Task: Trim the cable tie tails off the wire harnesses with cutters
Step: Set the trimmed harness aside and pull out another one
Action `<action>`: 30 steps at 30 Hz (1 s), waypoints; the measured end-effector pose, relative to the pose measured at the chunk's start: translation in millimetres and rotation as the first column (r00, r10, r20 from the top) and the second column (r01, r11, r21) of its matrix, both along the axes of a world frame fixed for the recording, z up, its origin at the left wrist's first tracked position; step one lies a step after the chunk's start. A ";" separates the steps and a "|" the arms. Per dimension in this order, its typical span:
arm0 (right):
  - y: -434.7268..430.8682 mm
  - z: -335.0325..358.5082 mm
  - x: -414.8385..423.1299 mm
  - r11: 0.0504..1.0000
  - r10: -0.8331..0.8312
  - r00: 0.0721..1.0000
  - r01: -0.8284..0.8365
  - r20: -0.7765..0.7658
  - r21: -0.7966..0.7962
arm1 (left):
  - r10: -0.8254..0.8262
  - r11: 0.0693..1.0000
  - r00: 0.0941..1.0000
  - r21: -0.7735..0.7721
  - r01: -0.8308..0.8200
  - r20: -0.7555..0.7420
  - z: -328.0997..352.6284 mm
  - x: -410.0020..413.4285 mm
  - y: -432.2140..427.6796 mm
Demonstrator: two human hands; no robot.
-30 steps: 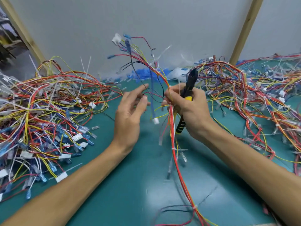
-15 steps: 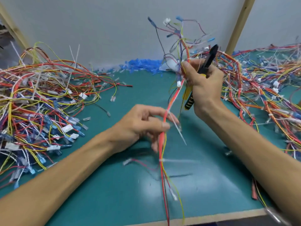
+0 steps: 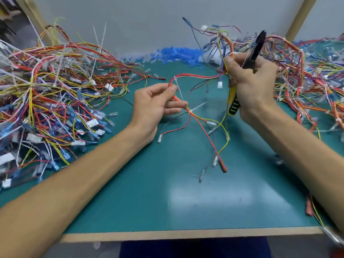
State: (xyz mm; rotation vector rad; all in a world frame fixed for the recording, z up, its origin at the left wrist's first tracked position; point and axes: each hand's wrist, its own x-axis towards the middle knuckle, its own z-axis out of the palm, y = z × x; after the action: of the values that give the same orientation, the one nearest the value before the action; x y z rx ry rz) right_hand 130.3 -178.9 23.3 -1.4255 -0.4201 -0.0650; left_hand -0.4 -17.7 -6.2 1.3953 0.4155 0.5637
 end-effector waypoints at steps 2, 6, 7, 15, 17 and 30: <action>0.7 -2.7 1.3 1.000 0.004 0.999 -0.003 0.038 -0.013 | -0.015 1.000 0.999 0.017 0.016 -0.038 1.4 -2.1 2.3; 0.4 -4.5 4.6 1.000 -0.018 0.995 0.017 0.094 0.014 | 0.075 0.983 0.994 0.162 -0.088 0.085 3.4 -3.5 8.2; 0.0 -4.9 4.1 1.000 -0.018 0.992 0.017 0.122 0.008 | 0.098 0.972 0.987 0.200 -0.122 0.127 3.7 -3.7 8.9; -0.7 2.9 -24.0 0.942 0.335 0.923 -0.326 0.189 -0.078 | -0.092 0.984 0.991 0.164 0.075 0.100 -0.6 2.3 6.3; -0.1 0.9 -34.6 0.892 0.449 0.868 -0.423 0.212 -0.160 | -0.091 0.996 0.985 0.019 0.090 0.146 1.7 3.4 5.6; 12.9 -21.7 -35.6 0.925 0.282 0.872 -0.136 0.400 -0.356 | 0.150 0.973 0.940 -0.212 -0.087 0.307 3.8 6.9 19.8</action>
State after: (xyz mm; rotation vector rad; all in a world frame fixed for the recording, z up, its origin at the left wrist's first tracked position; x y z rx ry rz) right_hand 94.8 -166.0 1.6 -1.6734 -1.0052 -0.1529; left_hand 6.5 2.1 -2.5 1.0701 0.2838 0.8143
